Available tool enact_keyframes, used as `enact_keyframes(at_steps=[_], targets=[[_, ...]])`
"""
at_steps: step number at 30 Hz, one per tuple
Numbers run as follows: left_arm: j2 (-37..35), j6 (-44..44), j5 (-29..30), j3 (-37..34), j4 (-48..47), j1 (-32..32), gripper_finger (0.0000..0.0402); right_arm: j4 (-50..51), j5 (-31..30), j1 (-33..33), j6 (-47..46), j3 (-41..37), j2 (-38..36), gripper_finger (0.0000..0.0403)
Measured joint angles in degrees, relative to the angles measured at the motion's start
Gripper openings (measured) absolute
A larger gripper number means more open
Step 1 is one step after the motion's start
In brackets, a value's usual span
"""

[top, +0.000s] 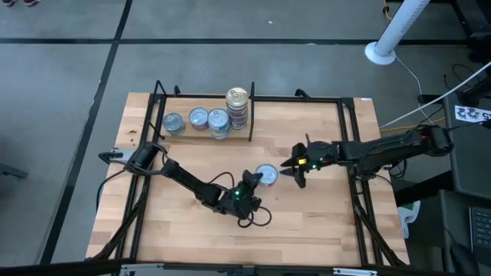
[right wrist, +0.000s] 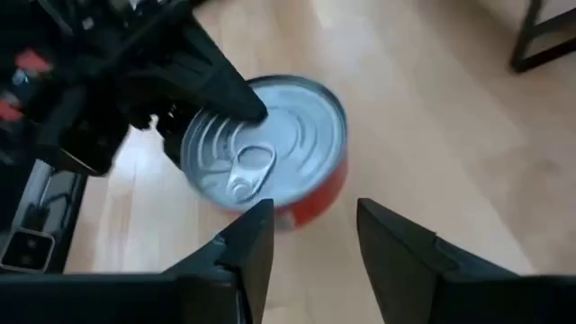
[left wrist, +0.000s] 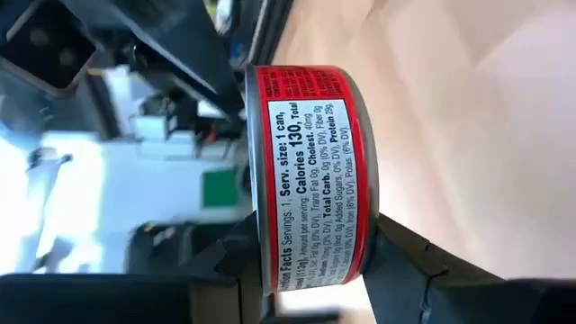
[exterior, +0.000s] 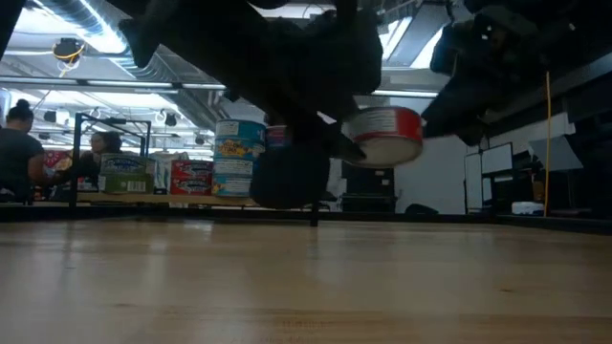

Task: Stack canned seafood by type on shelf
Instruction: Stack the red tuna can on top of the red tuna can on the shelf

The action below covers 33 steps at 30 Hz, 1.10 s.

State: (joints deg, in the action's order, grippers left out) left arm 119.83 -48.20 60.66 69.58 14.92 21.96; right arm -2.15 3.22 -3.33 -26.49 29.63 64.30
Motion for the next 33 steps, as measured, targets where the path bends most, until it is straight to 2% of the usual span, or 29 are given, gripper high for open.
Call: enact_keyframes(at_steps=[6, 10, 15, 21, 26, 33], targets=[[0.0, -2.7, 13.3, 0.0, -4.3, 0.5, 0.0142, 5.0, 0.0, 2.9, 1.2, 0.0, -8.5, 0.0161], [-0.1, -0.3, 20.1, 0.0, -9.9, -0.5, 0.0136, 6.2, 0.1, 3.5, 1.5, 0.0, -12.6, 0.0161], [-0.2, 4.0, 22.0, 0.0, -19.0, -2.6, 0.0141, 6.8, -0.7, 3.4, 1.5, 0.0, -15.9, 0.0161], [-2.2, 6.8, 23.9, 0.0, -23.8, -3.7, 0.0136, 6.8, -0.8, 3.4, 1.5, 0.0, -16.7, 0.0161], [-7.7, 13.5, 25.7, 0.0, -31.1, -3.6, 0.0140, 7.1, -1.2, 3.4, 1.5, 0.0, -16.7, 0.0161], [-18.2, 29.3, 26.5, 0.0, -50.0, -2.4, 0.0141, 7.4, -1.2, 3.4, 1.5, 0.0, -16.7, 0.0161]])
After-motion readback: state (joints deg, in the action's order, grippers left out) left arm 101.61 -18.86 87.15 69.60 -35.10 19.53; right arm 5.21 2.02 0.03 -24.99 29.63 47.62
